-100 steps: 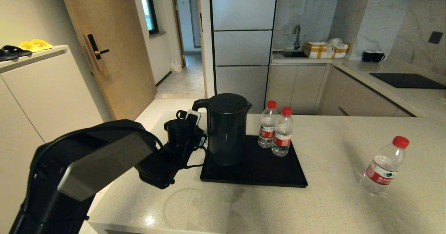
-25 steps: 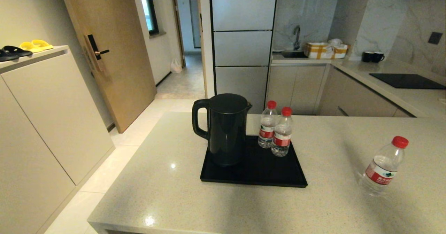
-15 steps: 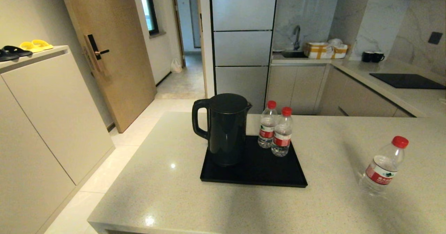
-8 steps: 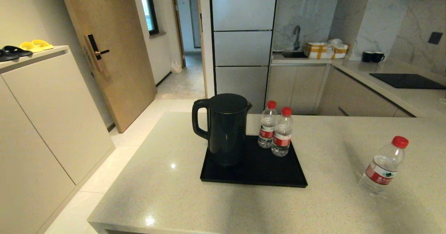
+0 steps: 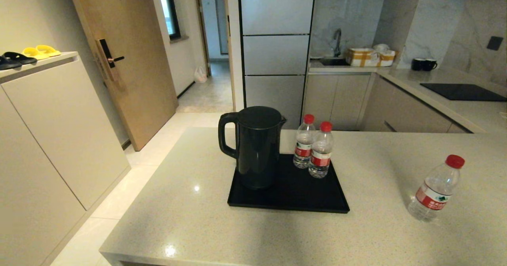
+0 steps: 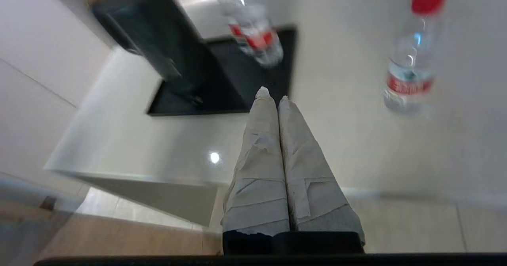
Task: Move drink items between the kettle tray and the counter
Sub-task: Return the bottled water to its original position
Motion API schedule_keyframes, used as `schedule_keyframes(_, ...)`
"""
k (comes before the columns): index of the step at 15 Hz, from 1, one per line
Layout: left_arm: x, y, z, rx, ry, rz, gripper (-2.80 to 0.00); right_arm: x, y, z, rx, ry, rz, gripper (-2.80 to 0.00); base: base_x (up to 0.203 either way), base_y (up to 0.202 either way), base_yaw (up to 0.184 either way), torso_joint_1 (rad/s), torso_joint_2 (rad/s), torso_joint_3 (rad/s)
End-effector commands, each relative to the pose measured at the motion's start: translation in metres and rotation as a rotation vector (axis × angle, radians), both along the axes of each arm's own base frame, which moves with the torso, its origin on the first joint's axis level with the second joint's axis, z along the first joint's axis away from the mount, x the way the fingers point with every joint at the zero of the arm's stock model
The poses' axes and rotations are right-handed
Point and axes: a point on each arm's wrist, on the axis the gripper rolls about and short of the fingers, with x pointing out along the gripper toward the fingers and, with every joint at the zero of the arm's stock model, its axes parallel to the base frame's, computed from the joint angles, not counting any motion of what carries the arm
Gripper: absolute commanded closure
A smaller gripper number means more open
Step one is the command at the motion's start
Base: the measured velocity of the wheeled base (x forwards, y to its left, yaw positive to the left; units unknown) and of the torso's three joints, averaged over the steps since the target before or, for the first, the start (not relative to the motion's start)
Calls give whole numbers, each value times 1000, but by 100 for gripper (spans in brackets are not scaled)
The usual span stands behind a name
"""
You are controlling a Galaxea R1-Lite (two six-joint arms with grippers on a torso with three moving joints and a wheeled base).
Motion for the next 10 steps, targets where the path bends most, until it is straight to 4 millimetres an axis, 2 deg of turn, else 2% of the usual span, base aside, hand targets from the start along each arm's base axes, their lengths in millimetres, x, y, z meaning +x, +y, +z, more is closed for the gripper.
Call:
schedule_keyframes(1, 0, 0, -1, 0, 3, 0, 0, 30, -7, -2, -18, 107, -253, 0, 0, 0, 0, 0, 0, 0)
schedule_keyframes(3, 0, 0, 0, 0, 2, 0, 0, 42, -14, -7, -29, 148, -467, 0, 0, 0, 0, 0, 0, 0)
schedule_keyframes(8, 0, 0, 0, 1, 0, 1, 0, 43, -15, -70, -212, 410, -411, 0, 0, 0, 0, 0, 0, 0)
schedule_keyframes(10, 0, 0, 0, 1, 2, 1, 0, 62, -16, -82, -298, 373, -367, 0, 0, 0, 0, 0, 0, 0)
